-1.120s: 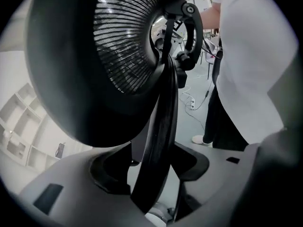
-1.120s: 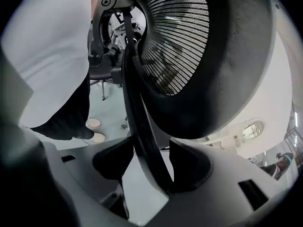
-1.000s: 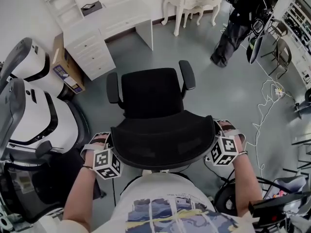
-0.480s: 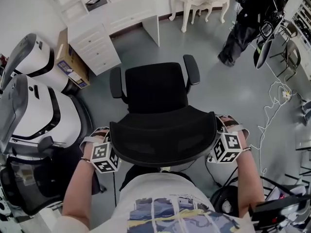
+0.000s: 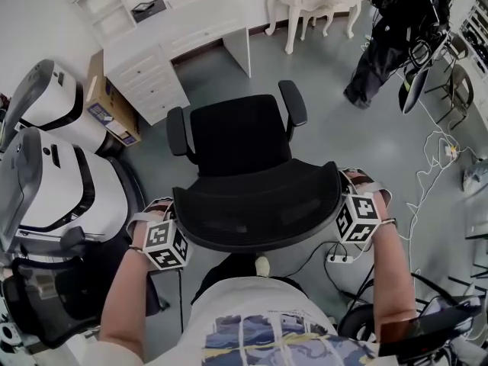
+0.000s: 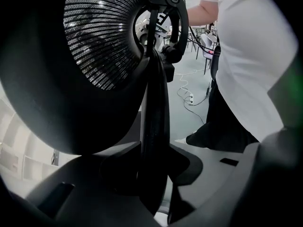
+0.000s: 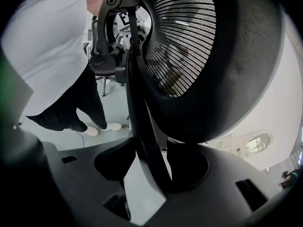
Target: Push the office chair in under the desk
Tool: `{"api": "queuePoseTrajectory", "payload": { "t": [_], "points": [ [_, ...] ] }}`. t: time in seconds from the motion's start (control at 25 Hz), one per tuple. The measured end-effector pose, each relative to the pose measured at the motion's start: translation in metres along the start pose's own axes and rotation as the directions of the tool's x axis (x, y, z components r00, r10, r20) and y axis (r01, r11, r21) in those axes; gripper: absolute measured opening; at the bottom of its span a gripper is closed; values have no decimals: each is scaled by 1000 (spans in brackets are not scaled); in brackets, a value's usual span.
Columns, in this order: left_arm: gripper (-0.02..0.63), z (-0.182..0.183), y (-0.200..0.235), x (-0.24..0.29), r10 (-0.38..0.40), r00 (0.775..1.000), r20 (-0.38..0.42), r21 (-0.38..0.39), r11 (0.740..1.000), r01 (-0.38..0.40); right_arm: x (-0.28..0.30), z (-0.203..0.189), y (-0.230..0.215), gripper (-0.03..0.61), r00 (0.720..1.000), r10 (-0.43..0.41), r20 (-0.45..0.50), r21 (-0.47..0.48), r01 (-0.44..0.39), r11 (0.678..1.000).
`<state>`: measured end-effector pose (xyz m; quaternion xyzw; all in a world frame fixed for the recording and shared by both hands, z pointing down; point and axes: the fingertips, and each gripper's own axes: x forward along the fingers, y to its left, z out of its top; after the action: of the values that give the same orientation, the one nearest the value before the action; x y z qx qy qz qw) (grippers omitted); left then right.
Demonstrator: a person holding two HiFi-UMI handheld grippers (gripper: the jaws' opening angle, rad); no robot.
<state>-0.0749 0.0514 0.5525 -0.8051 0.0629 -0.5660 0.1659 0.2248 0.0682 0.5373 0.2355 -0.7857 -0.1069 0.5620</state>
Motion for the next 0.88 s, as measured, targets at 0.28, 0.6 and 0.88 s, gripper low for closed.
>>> {"api": "queuePoseTrajectory", "payload": {
  "t": [0.28,0.6,0.88],
  "points": [
    [135,-11,42,12,12,1000,13,7,1000,-12,22,5,-31,213,999,35,-26,8,-35,999],
    [135,-31,97,29,15,999,29,6,1000,-15,56,14,-77,206,997,50,-66,4,-50,999],
    [132,-44,161,36,22,999,43,16,1000,-23,79,28,-138,207,996,48,-79,17,-47,999]
  ]
}}
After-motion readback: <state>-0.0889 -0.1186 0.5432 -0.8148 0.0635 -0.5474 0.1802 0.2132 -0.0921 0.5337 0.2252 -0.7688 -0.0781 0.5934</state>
